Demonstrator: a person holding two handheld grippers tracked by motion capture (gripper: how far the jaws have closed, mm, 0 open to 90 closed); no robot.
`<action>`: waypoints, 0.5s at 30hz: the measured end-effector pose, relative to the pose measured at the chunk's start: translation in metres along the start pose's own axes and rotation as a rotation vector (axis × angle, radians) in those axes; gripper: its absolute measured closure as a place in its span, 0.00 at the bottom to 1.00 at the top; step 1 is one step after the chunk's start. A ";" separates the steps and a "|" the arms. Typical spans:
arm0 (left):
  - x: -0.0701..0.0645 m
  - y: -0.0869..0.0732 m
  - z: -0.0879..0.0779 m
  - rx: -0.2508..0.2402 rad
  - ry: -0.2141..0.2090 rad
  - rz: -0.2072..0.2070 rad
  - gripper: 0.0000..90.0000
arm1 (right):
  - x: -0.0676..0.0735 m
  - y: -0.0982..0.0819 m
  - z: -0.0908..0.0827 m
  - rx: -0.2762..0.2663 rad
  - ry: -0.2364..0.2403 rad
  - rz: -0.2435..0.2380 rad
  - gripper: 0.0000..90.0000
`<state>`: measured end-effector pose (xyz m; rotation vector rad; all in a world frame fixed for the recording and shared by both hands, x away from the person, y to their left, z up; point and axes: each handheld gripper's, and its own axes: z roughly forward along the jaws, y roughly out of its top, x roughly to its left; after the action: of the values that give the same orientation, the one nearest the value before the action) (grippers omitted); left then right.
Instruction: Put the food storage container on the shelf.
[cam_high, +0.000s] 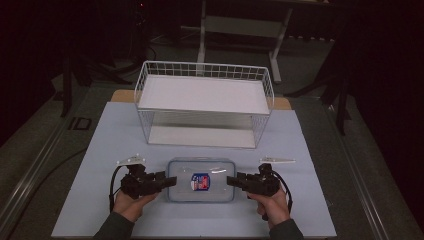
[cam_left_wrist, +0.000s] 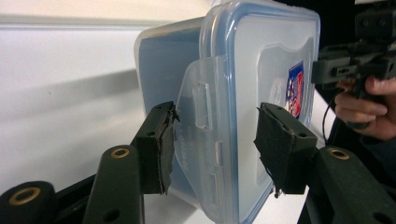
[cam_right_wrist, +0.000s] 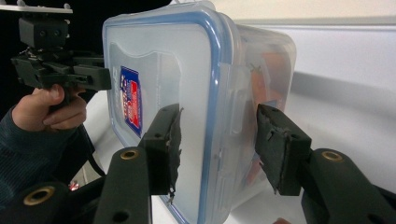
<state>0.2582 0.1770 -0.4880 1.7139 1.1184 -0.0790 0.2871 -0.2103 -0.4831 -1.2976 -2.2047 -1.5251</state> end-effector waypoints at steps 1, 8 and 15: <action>0.000 0.000 -0.001 -0.008 -0.001 -0.002 0.54 | 0.001 0.000 0.000 -0.005 -0.002 -0.003 0.57; -0.005 0.005 -0.005 -0.034 -0.002 0.006 0.54 | 0.009 0.006 -0.005 -0.031 -0.010 -0.024 0.57; -0.011 0.018 -0.015 -0.068 -0.005 0.045 0.54 | 0.018 0.013 -0.011 -0.060 -0.006 -0.046 0.58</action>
<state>0.2581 0.1808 -0.4626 1.6767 1.0667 -0.0176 0.2818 -0.2080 -0.4594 -1.2788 -2.2234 -1.6179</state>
